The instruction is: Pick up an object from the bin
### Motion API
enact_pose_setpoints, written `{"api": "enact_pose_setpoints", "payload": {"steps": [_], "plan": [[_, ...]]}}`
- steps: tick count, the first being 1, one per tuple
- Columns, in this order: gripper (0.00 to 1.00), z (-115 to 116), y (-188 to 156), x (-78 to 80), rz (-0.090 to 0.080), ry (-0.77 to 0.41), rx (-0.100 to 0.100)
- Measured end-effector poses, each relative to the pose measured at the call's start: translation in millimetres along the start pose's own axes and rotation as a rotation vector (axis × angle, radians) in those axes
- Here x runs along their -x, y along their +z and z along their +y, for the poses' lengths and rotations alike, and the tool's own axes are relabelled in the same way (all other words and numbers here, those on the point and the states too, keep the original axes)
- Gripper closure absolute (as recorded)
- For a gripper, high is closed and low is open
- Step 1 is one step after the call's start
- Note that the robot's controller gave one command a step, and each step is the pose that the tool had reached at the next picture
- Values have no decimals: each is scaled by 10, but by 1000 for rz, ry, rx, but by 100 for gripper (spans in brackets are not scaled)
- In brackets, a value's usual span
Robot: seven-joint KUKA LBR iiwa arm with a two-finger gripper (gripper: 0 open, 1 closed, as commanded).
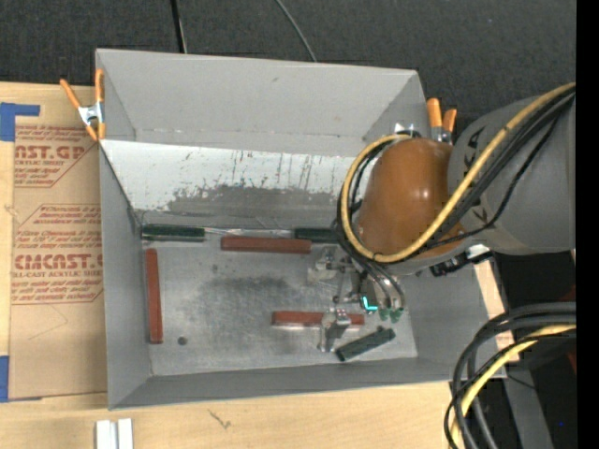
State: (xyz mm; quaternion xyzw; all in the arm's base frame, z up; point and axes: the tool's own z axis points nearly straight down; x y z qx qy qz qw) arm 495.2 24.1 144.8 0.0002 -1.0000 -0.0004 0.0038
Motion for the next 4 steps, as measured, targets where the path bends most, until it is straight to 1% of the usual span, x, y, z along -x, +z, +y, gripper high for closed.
{"api": "enact_pose_setpoints", "payload": {"steps": [1, 2, 3, 4], "plan": [[0, -1, -31, 19, -7, 0, 0], [100, 29, 679, 252, -24, -130, -1], [100, 29, 679, 252, -24, -130, 0], [100, -120, -746, 227, -10, -114, -1]]}}
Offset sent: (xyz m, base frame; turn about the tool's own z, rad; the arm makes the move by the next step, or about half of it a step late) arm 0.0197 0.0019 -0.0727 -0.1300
